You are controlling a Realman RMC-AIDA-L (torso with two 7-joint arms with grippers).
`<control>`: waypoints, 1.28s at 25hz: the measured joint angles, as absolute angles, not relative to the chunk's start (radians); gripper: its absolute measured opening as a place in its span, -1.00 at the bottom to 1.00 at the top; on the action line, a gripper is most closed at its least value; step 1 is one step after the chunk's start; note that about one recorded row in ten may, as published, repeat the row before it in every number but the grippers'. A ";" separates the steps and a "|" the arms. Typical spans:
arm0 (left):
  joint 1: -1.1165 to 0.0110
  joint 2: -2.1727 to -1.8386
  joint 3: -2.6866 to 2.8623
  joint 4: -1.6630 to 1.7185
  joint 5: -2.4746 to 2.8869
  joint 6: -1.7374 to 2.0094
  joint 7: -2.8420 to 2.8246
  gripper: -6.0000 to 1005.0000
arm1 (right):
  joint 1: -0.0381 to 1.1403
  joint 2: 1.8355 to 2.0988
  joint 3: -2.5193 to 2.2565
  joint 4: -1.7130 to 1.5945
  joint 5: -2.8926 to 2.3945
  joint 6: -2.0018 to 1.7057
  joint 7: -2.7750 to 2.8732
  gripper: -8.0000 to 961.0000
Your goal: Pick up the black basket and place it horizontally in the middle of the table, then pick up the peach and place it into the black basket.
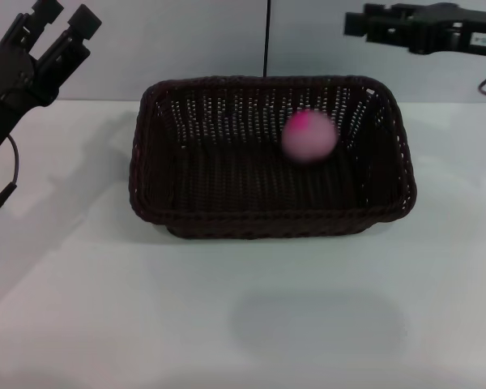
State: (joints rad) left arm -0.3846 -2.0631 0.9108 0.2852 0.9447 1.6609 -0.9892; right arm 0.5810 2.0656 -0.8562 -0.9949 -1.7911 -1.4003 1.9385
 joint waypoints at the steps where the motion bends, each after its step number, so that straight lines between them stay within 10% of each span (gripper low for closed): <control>1: -0.384 -2.063 0.908 0.285 0.945 1.661 -0.989 0.67 | 0.554 2.069 -0.823 -0.994 -1.757 -1.402 1.915 -0.27; 8: -0.373 -2.063 0.878 0.276 0.945 1.665 -0.988 0.67 | 0.414 2.072 -0.768 -0.924 -1.487 -1.404 1.708 0.15; 32: -0.345 -2.065 0.567 0.187 0.943 1.666 -0.862 0.67 | 0.313 2.075 -0.210 -0.165 -0.961 -1.568 0.761 0.15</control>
